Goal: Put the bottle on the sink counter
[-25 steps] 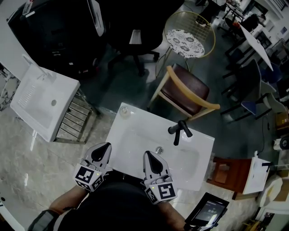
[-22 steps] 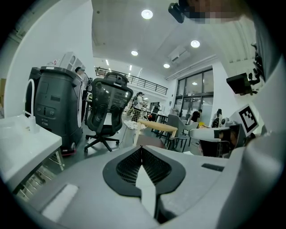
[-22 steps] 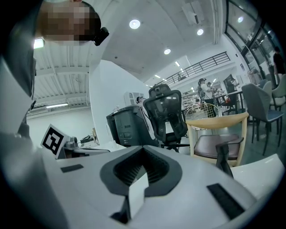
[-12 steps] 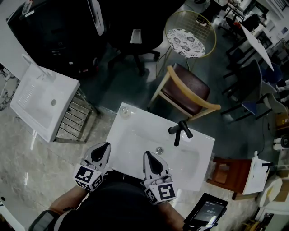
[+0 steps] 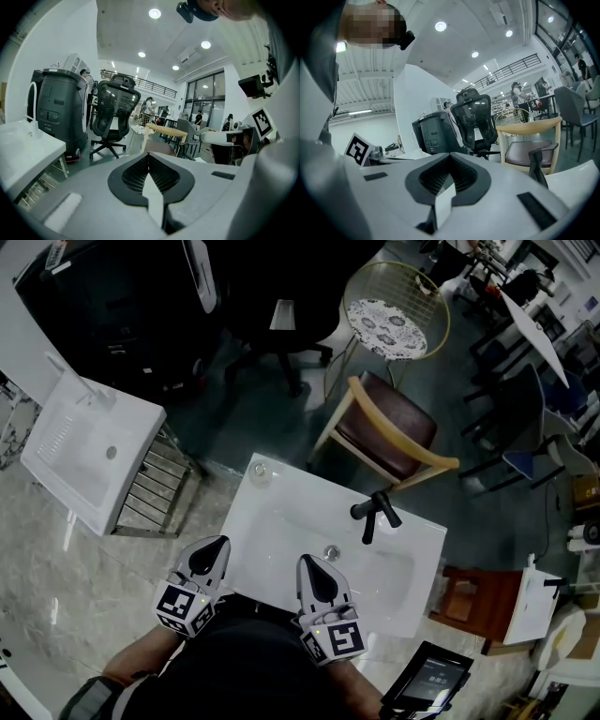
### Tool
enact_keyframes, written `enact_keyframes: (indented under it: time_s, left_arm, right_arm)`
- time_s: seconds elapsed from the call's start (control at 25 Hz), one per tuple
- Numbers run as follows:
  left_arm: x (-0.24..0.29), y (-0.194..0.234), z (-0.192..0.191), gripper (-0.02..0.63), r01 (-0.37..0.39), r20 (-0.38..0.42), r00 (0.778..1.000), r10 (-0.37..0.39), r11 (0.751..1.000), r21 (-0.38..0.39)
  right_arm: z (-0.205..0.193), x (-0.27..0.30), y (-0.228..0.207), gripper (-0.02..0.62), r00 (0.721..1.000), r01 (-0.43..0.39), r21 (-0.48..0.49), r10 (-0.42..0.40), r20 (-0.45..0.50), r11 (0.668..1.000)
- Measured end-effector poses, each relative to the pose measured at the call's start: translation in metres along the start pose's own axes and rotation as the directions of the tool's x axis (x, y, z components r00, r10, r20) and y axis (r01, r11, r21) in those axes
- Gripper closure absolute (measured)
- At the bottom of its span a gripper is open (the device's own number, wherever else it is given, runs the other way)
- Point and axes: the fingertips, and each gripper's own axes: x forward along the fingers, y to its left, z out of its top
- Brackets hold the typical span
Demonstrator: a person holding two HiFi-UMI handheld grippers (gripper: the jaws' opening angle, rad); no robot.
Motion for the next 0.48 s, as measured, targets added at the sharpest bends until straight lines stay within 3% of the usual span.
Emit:
enact_keyframes:
  time_s: [0.48]
  left_arm:
    - [0.002, 0.0027, -0.0015, 0.604, 0.003, -0.007, 1.0, -0.003, 1.0, 0.0]
  right_arm:
    - [0.0011, 0.0008, 0.0001, 0.6, 1.0, 0.01, -0.001, -0.01, -0.001, 1.0]
